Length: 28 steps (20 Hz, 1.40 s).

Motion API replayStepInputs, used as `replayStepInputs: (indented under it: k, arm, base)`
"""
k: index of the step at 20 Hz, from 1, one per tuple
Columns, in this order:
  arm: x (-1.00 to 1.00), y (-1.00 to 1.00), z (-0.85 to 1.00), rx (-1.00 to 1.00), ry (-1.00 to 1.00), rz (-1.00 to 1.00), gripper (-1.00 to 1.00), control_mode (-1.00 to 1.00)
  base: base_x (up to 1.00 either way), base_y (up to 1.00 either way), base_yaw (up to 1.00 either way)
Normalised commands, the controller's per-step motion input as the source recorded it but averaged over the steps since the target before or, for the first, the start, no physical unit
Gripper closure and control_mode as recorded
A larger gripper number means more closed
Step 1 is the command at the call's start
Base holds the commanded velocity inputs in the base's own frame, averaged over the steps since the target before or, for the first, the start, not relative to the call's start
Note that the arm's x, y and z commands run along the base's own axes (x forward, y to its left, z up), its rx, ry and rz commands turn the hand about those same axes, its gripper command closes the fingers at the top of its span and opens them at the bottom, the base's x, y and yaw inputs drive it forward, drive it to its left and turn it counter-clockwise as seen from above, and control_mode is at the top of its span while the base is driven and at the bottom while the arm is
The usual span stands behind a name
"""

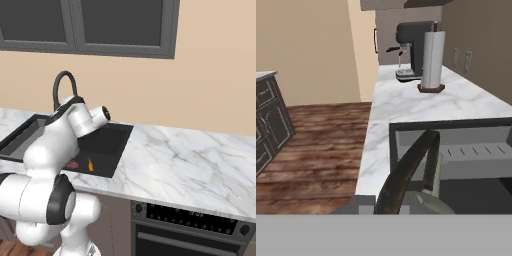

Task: Open the cabinet, pick the kettle from the cabinet, and place it in the sink.

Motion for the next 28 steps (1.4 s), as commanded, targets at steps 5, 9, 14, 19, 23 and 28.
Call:
replayStepInputs:
  k: [5, 9, 14, 19, 23, 28]
  arm:
    - [0.25, 0.31, -0.24, 0.06, 0.0, 0.06, 1.0, -1.0]
    - [0.21, 0.32, -0.24, 0.1, 0.0, 0.04, 1.0, -1.0]
    - [0.24, 0.31, -0.28, 0.04, 0.01, 0.04, 1.0, -1.0]
    - [0.42, 0.22, -0.28, 0.0, 0.04, 0.04, 1.0, -1.0]
    - [0.41, 0.16, -0.28, 0.0, 0.1, 0.05, 1.0, -1.0]
    - [0.29, 0.19, -0.37, -0.02, 0.11, 0.06, 1.0, -1.0]
  base:
    - [0.0, 0.0, 0.0]
    - [0.0, 0.0, 0.0]
    - [0.0, 0.0, 0.0]
    - [0.0, 0.0, 0.0]
    - [0.0, 0.0, 0.0]
    - [0.0, 0.0, 0.0]
